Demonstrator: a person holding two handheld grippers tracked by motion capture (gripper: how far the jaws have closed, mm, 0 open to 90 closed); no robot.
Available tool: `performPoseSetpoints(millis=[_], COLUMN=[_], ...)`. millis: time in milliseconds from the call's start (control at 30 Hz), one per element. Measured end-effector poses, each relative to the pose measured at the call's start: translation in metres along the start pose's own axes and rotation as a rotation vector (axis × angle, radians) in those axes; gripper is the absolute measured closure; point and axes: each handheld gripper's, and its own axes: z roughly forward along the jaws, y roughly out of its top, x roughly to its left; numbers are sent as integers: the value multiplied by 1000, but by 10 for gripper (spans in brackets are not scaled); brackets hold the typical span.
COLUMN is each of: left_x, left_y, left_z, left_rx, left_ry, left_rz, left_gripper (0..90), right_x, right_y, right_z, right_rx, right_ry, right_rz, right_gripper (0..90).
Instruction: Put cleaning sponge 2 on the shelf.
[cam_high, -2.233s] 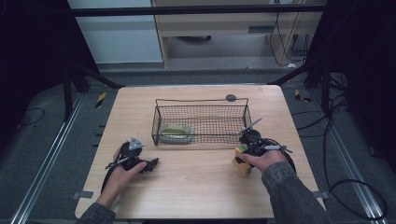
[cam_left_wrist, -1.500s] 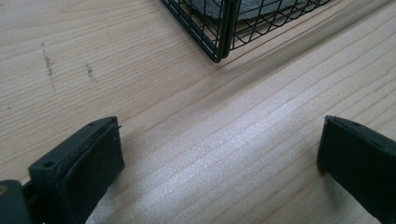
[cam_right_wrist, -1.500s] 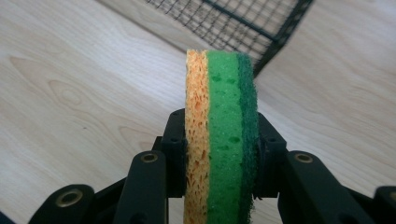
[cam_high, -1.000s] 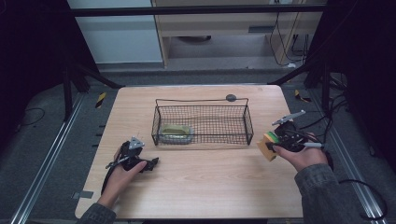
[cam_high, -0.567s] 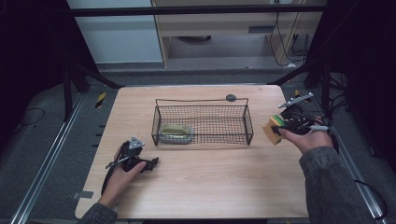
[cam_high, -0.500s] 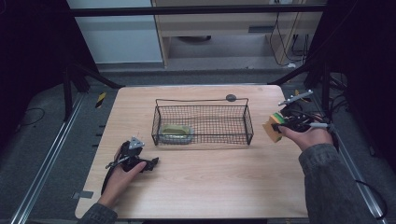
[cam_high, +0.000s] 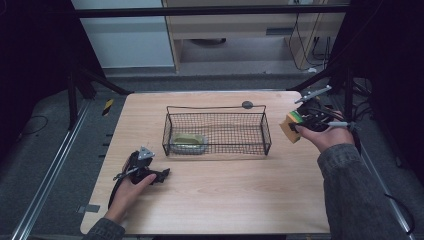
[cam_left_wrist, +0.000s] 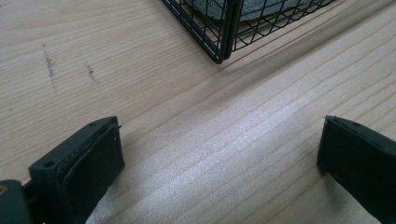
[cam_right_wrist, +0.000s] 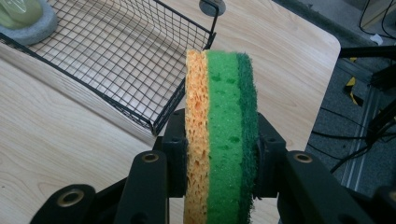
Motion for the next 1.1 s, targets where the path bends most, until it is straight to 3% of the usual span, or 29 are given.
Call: performPoseSetpoints(millis=[267,467,700,1100], left_x=[1,1,1,1], left_y=[1,0,0,1], left_z=[0,0,0,0], left_rx=[-2,-2,0,0], left_ry=[-1,-10,-15,-18], left_rz=[0,8,13,16], left_gripper=[0,0,0,0], right_x=[-4,4,16,25], right_y=[21,39,61,80], right_z=[-1,1,6,19], right_rx=[-30,-33,-29,-46], right_ry=[-29,-26,-56,-18], right_rz=[-22,-51,-116,-126], right_gripper=[649,648,649,649])
